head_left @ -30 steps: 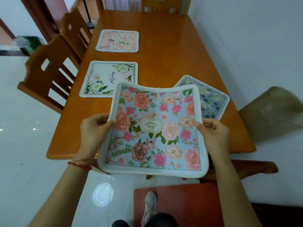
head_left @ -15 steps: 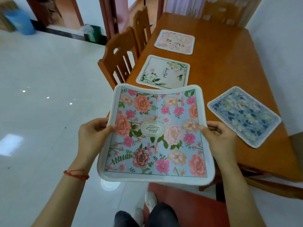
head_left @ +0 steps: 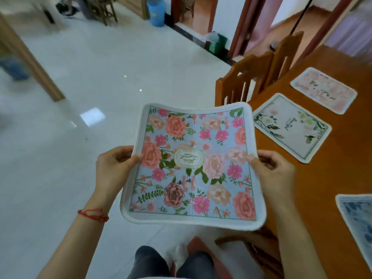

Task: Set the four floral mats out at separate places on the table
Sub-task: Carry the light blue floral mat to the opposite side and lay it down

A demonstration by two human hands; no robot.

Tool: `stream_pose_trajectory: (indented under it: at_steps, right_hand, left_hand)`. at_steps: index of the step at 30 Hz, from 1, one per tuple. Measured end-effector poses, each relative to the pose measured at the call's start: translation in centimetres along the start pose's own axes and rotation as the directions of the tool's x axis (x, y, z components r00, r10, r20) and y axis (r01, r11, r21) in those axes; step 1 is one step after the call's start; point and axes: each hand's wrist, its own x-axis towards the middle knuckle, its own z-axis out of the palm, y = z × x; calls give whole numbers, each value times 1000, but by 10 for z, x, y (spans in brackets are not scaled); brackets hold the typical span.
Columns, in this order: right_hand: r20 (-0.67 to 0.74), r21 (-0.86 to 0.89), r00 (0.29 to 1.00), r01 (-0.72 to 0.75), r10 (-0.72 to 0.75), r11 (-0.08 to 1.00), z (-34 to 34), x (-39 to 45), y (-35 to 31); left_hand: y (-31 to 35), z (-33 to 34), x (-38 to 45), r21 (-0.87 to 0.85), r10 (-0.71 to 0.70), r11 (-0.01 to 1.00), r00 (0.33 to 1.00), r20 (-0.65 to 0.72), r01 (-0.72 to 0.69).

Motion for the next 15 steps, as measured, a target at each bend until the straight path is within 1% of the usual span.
stream_pose_trajectory:
  at_steps: [4,9,12,15]
  right_hand:
    - [133,5,989,63,-63,998,35,16,-9]
    - [277,13,954,115,-114,993,93,25,-23]
    - [330,37,934,134,-139,990,134,30,-33]
    - [356,36,922,148,-150,988,178,36,-44]
  left_hand:
    - [-14,-27,-5,-6,-53,999,990,-134,52]
    - [-35,-68,0,-12,-119,993,952,-281,121]
    - [-47,-94,13,-24,-143,989,927,-348,144]
    - [-59,-120,35,-25,-164,986,908,-385,167]
